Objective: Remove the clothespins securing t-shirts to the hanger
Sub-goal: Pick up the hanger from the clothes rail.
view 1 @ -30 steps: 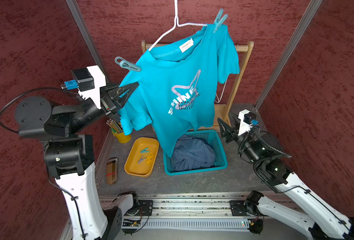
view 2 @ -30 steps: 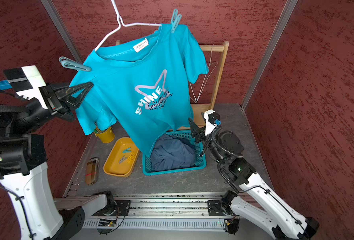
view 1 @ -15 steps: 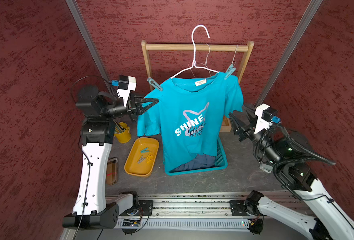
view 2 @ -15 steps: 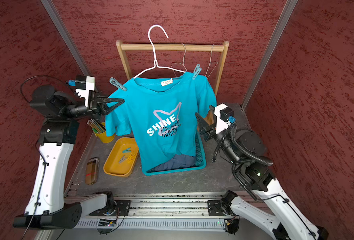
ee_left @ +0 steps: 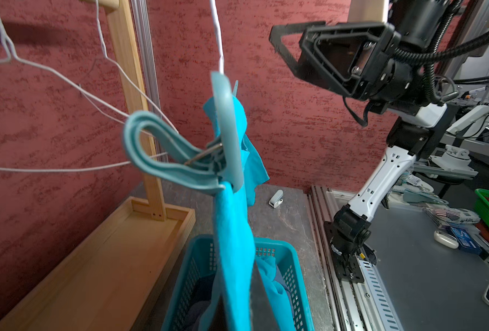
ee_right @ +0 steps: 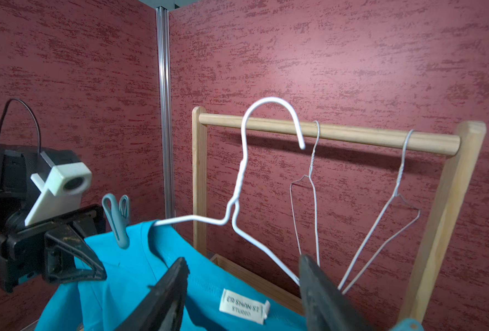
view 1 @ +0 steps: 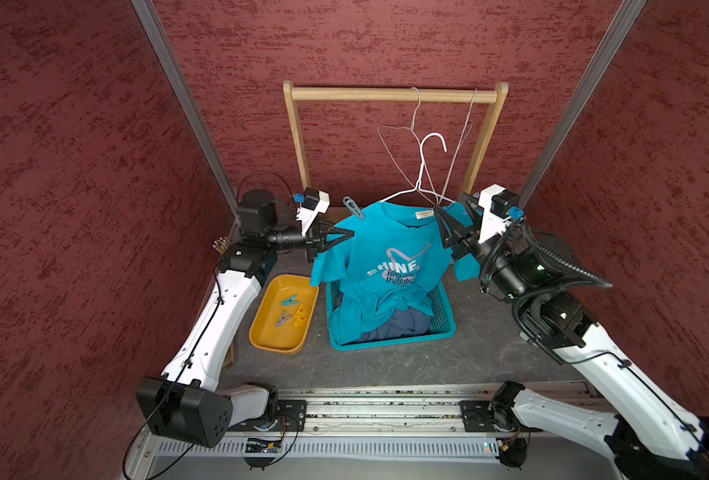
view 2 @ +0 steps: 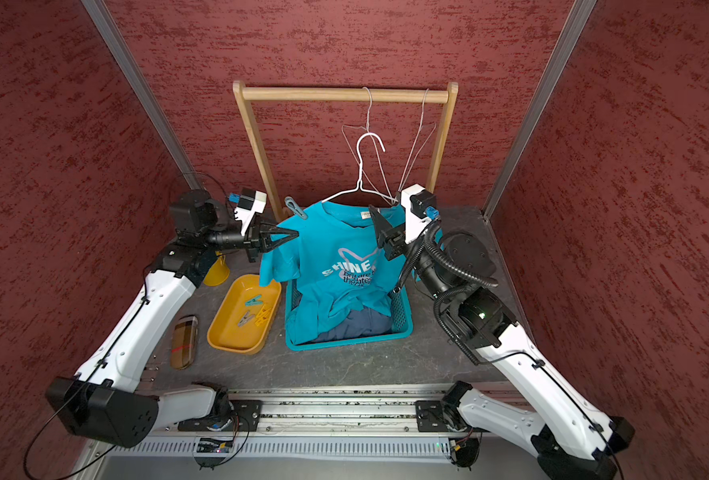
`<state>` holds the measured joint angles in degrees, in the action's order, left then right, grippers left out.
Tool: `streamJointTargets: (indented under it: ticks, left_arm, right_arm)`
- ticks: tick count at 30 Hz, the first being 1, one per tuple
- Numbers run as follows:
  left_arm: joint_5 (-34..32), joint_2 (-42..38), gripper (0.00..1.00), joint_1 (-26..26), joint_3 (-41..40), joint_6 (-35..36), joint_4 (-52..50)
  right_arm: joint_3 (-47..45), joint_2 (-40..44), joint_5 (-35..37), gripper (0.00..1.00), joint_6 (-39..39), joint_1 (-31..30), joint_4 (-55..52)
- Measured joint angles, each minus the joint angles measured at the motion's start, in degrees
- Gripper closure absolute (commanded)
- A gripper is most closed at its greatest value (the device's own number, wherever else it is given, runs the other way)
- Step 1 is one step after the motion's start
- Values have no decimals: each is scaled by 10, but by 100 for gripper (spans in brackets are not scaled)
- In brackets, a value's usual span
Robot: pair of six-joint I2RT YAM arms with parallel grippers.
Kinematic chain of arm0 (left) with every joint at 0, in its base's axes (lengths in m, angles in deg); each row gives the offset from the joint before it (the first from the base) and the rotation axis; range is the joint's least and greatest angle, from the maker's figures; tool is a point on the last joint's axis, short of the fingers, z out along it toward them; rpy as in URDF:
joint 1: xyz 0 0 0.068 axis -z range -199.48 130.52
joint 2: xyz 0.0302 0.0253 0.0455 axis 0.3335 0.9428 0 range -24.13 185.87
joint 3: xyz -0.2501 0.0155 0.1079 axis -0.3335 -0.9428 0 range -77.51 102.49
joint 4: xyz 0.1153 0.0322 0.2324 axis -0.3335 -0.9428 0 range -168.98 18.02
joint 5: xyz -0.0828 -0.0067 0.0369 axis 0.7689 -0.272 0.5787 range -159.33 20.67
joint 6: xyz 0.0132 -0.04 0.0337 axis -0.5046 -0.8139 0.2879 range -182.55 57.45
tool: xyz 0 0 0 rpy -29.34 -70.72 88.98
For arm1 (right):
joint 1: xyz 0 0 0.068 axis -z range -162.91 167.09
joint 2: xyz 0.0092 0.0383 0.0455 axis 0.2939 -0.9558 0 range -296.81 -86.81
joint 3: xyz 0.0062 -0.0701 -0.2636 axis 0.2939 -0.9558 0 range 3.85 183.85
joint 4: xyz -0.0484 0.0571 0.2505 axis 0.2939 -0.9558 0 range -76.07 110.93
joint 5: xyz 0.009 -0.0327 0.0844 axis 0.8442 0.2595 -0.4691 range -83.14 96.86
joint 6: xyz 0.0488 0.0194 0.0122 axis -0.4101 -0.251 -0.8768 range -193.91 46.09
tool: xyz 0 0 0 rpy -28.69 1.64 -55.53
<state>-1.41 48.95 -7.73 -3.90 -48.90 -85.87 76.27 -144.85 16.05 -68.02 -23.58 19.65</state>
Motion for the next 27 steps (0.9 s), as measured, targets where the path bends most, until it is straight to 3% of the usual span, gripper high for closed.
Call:
streamJointTargets:
  ticks: [10, 17, 27]
  left_arm:
    - [-50, -5, 100, 30, -62, 59, 18]
    - [-53, -27, 100, 30, -88, 68, 33]
    - [-59, -62, 100, 30, -111, 75, 45]
  right_arm:
    - [2, -89, 8, 40, -36, 0, 9]
    - [22, -97, 24, 63, -46, 0, 6]
    - [54, -105, 26, 78, -59, 0, -24]
